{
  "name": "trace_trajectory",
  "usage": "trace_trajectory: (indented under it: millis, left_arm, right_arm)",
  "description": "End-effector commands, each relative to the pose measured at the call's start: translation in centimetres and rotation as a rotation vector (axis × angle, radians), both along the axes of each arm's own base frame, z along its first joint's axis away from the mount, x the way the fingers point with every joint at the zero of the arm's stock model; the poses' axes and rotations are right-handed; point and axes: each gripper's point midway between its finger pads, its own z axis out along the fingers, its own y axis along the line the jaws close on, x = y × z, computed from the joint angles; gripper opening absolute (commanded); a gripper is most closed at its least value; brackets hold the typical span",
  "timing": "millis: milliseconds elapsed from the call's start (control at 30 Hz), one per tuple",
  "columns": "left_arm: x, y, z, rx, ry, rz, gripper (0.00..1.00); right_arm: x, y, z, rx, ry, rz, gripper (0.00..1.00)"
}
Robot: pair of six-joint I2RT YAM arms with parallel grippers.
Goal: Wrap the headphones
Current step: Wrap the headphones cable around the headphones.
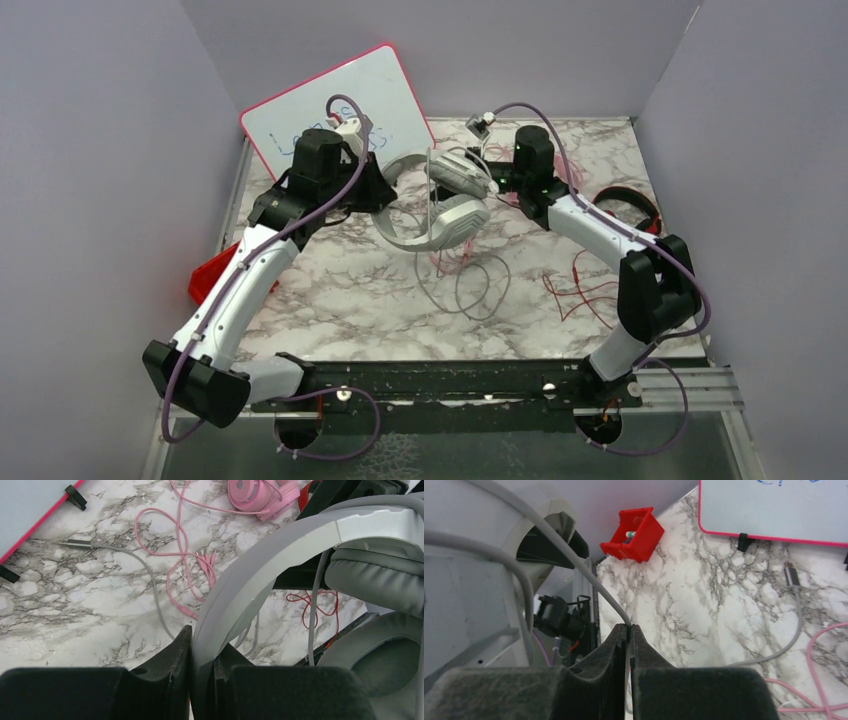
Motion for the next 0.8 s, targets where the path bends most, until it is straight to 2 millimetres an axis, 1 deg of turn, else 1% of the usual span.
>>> trace_trajectory:
  millis: [0,167,267,500,567,667,767]
  left_arm:
    - [2.5,-1.1,8.8,-0.216,-0.207,0.071,0.00]
    - [3.1,-1.2,10.2,-0.232,-0.224,0.083,0.00]
    - [3.5,-1.3,10.8,-0.239,-0.231,0.086,0.00]
    - [3.7,-1.3,12.2,-0.258,-0.252,0.098,0.00]
    - [3.8,-1.4,12.9,-0.269,-0.259,0.094,0.00]
    - [3.7,-1.5,13.9,-0.284,-0.272,0.089,0.00]
    - [3.5,-1.6,14.3,-0.291,-0.278,0.082,0.00]
  right_arm:
    - [-1.4,0.4,0.1,0.070,0.113,0.038,0.10]
    - [-1.9,0.5,-1.0,0.088,0.159,0.047,0.12]
    - [-2.1,0.7,-1.3,0.102,0.178,0.062,0.12]
    - [-1.2,1.2,-1.6,0.125,0.176,0.043,0.13]
    - [-0.9,1.4,-1.8,0.145,0.174,0.037,0.17]
    - [-0.4,1.7,-2.2,0.166,0.170,0.039,0.19]
    - [0.2,2.1,-2.1,0.176,0.149,0.034,0.23]
